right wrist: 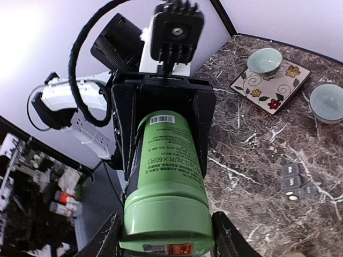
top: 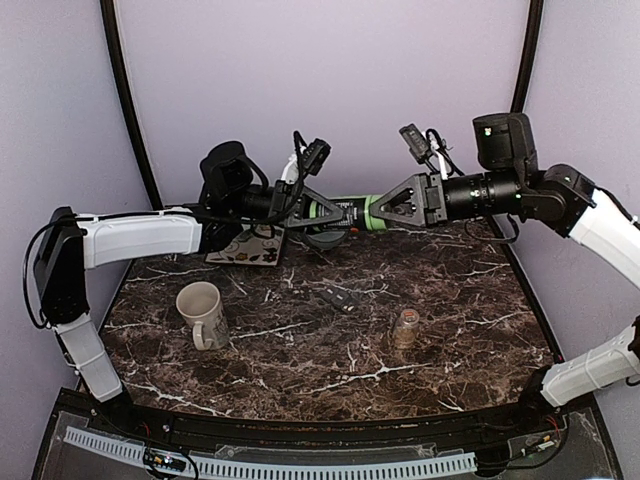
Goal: Sort the pills into containers
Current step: Screw the lid of the pill bottle onto the pill bottle.
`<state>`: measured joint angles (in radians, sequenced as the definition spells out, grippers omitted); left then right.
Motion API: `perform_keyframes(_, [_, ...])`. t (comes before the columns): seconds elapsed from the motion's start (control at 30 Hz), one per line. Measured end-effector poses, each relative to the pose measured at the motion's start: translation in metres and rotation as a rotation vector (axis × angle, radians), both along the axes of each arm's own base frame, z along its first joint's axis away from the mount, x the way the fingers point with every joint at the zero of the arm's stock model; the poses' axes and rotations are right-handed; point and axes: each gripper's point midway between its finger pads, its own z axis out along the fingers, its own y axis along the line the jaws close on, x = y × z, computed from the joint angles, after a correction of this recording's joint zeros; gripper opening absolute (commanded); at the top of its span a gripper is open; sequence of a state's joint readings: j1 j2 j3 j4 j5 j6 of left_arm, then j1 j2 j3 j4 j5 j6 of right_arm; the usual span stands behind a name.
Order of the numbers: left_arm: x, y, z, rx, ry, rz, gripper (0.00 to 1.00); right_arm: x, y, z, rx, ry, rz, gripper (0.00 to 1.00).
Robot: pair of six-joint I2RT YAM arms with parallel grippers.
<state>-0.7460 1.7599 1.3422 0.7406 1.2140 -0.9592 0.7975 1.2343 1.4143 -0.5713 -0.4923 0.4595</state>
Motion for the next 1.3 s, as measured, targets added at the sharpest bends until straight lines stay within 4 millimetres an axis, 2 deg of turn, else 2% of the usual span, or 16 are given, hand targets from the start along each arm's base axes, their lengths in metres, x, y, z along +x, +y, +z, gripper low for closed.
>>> perform_keyframes(0.3, [0.011, 0.005, 0.014, -0.023, -0.182, 0.186, 0.0, 0.015, 0.003, 0.005, 0.205, 0.295, -0.037, 0.16])
perform_keyframes(0.57, [0.003, 0.011, 0.027, -0.015, -0.351, 0.321, 0.0, 0.015, 0.009, 0.01, 0.325, 0.477, -0.01, 0.18])
perform_keyframes(0.67, [0.002, 0.013, 0.03, -0.015, -0.387, 0.359, 0.0, 0.015, 0.01, 0.016, 0.347, 0.497, 0.0, 0.29])
perform_keyframes(0.83, [0.006, 0.014, 0.023, -0.006, -0.38, 0.393, 0.0, 0.021, 0.01, 0.012, 0.342, 0.506, -0.017, 0.59])
perform_keyframes(0.97, [0.008, 0.014, 0.022, -0.023, -0.336, 0.404, 0.0, 0.024, 0.009, 0.011, 0.319, 0.459, -0.027, 0.74])
perform_keyframes(1.03, [0.011, 0.014, 0.025, -0.043, -0.304, 0.409, 0.0, 0.026, 0.008, 0.013, 0.308, 0.411, -0.032, 0.78])
perform_keyframes(1.17, [0.017, 0.014, 0.029, -0.072, -0.238, 0.398, 0.0, 0.031, 0.003, 0.018, 0.292, 0.315, -0.055, 0.79])
perform_keyframes(1.3, [0.027, 0.014, 0.025, -0.074, -0.164, 0.382, 0.0, 0.033, -0.007, 0.018, 0.264, 0.23, -0.083, 0.8])
